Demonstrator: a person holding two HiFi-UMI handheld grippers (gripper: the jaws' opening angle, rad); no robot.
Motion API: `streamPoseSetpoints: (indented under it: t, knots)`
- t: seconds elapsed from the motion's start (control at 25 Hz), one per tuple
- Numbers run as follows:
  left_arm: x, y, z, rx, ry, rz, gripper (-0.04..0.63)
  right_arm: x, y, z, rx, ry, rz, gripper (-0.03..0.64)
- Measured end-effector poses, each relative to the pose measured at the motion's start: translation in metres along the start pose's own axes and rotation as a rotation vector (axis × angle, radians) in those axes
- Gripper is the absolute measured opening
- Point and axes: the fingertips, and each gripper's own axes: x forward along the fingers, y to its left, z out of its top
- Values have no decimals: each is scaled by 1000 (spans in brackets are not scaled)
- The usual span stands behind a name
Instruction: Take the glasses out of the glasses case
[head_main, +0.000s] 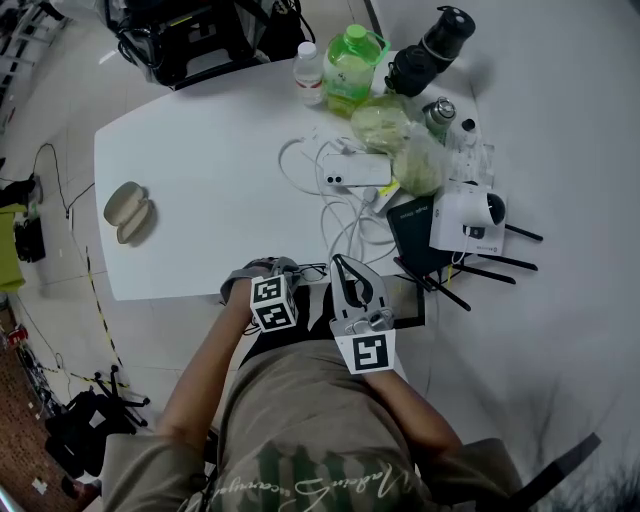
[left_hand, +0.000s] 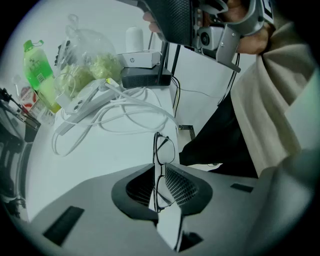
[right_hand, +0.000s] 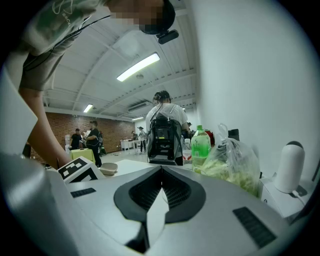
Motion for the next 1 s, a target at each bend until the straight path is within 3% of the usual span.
streamPoseSetpoints:
  t: [0.24,0.48,0.6,0.76,0.88,1.0]
  knots:
    - [-13,4,11,-26,-60,27,58,2,7,7,-20,-16,1,11]
    - [-31,10,14,-61,-141,98,58,-2,13,3,-67,63,7,12]
    - [-42,10,18,-109,-209,123,58,2,17,23,-85,-20,5,12]
    - [-66,1,28,-150,-301,133,58,2,24,32,-113,-15,17,12]
    - [-84,-2,29,-145,-334,170,58,2,30,25,-136,78,34,12]
    - [-98,-2,23,-169,-362,192,57,7,38,28,-143,88,47,12]
